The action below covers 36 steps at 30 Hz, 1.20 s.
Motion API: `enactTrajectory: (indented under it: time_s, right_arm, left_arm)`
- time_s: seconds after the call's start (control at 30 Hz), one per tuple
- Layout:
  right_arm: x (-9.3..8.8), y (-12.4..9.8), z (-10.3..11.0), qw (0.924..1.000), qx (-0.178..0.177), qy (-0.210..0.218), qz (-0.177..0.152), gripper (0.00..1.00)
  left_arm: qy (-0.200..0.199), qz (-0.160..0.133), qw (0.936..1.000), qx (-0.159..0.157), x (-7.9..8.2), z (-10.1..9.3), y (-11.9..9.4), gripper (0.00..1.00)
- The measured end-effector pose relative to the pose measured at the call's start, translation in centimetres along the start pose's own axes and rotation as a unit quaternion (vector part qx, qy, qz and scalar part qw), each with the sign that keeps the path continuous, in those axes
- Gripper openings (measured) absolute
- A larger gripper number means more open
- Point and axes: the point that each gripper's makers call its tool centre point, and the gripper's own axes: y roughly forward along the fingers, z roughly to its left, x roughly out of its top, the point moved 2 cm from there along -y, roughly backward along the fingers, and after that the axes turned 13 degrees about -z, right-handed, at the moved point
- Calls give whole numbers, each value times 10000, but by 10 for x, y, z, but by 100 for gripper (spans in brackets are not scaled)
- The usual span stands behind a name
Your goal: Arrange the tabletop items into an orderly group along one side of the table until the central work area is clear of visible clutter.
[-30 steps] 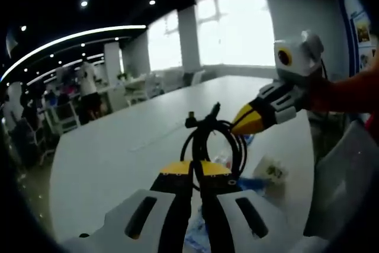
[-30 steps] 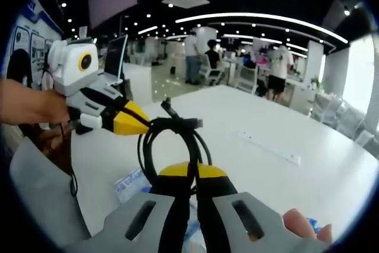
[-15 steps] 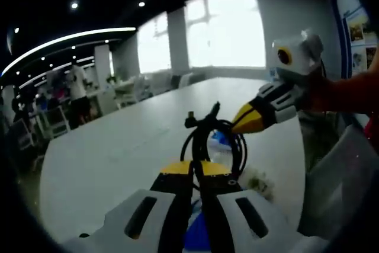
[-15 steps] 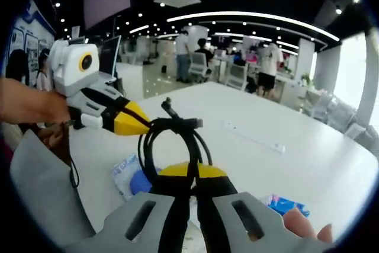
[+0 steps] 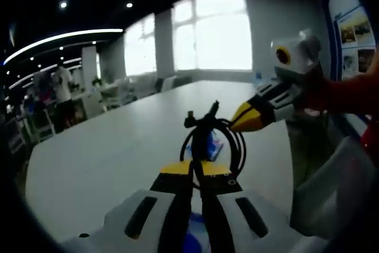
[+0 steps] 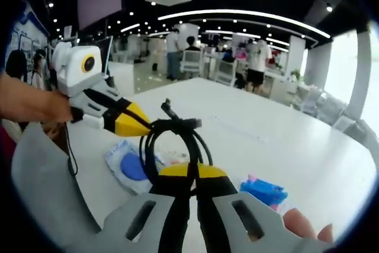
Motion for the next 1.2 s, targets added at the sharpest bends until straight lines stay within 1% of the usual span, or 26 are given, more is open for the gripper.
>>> enactTrajectory:
  time_s: [0.1, 0.23, 0.4, 0.53, 0.7, 0.93, 1.07, 1.2]
  right_arm:
    - [-6, -14, -10, 9999, -103, 15, 50, 1]
    - [-14, -25, -17, 9997, -203, 65, 124, 1]
    - [-26, -35, -19, 9993, -240, 119, 243, 1]
    - [-34, -41, -22, 9990, -262, 141, 343, 1]
    - [-45, -48, -26, 9983, -271, 154, 502, 2]
    - [-65, -53, -32, 9965, -292, 244, 742, 2]
    - [-77, -55, -35, 9951, -297, 321, 886, 2]
    - [-88, -54, -40, 9937, -316, 329, 1021, 1]
  left_arm:
    - [-19, 3, 9999, -123, -1, -12, 11, 0]
    - [-57, 36, 9997, -255, -4, -24, 22, 0]
    - [-156, 104, 9992, -351, -13, -35, 29, 0]
    - [-256, 201, 9986, -422, -24, -44, 35, 0]
    - [-318, 387, 9973, -539, -37, -56, 43, 0]
    - [-336, 634, 9952, -659, -52, -66, 53, 0]
    - [-331, 850, 9933, -713, -61, -72, 60, 0]
    - [-192, 1098, 9908, -766, -70, -76, 67, 1]
